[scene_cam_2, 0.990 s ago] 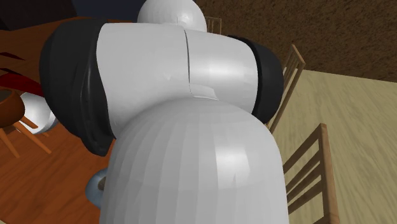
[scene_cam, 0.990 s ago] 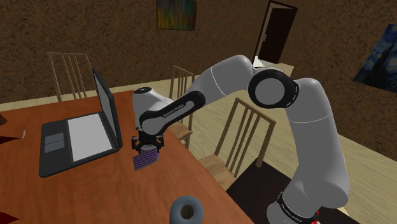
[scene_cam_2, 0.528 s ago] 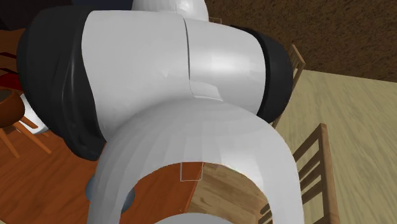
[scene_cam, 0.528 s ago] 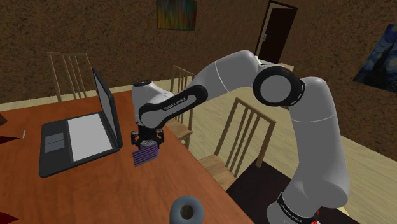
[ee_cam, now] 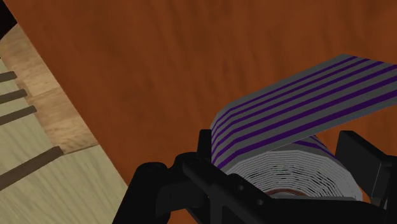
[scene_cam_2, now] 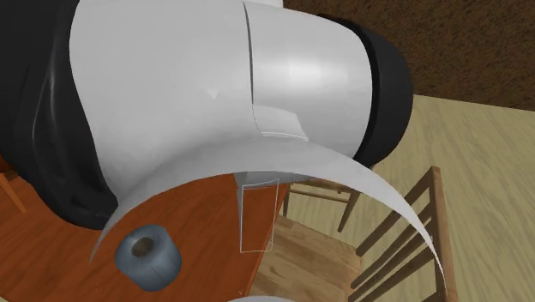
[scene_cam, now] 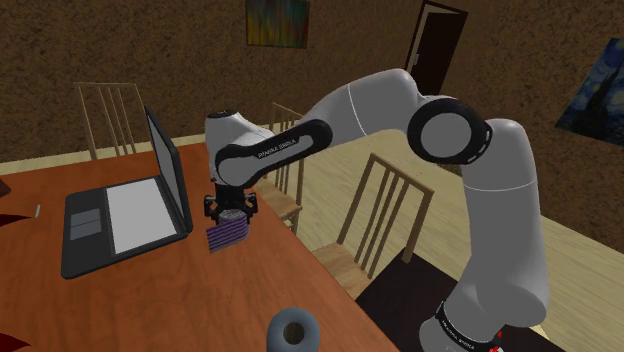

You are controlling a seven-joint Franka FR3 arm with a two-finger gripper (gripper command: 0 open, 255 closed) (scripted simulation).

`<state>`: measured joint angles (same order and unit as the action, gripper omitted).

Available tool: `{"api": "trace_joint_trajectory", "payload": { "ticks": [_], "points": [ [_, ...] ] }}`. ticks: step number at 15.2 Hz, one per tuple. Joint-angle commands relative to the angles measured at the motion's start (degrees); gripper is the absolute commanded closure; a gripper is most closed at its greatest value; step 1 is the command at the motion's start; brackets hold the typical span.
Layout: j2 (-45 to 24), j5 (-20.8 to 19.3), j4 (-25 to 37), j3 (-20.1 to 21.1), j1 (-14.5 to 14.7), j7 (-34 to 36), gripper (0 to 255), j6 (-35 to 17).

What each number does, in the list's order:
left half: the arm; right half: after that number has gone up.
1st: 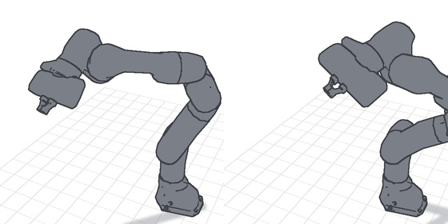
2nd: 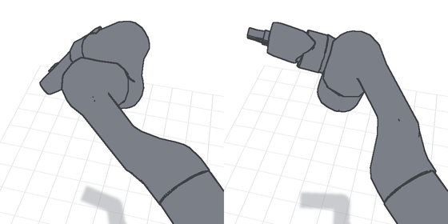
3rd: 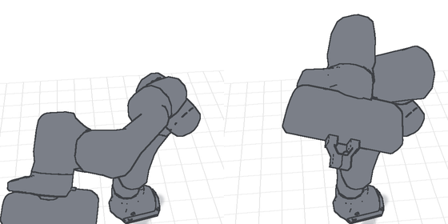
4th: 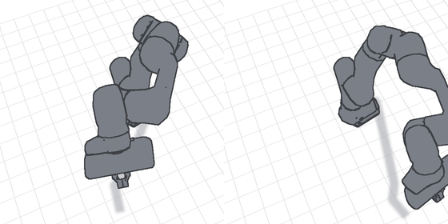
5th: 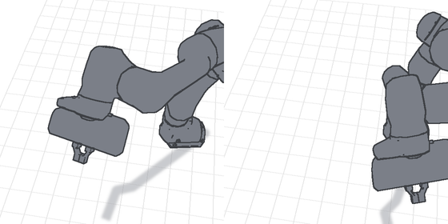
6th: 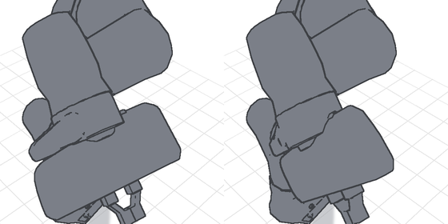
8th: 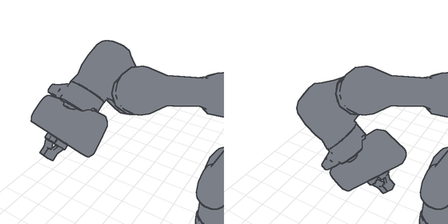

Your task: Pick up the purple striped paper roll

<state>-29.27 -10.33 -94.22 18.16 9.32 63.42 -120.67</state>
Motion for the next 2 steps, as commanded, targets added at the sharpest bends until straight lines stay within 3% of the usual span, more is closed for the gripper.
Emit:
{"api": "trace_joint_trajectory", "payload": {
  "ticks": [1,2],
  "points": [
    [0.5,0.2,0.3,0.1,-0.1,-0.2,255,0.7],
    [0.5,0.2,0.3,0.1,-0.1,-0.2,255,0.7]
  ]
}}
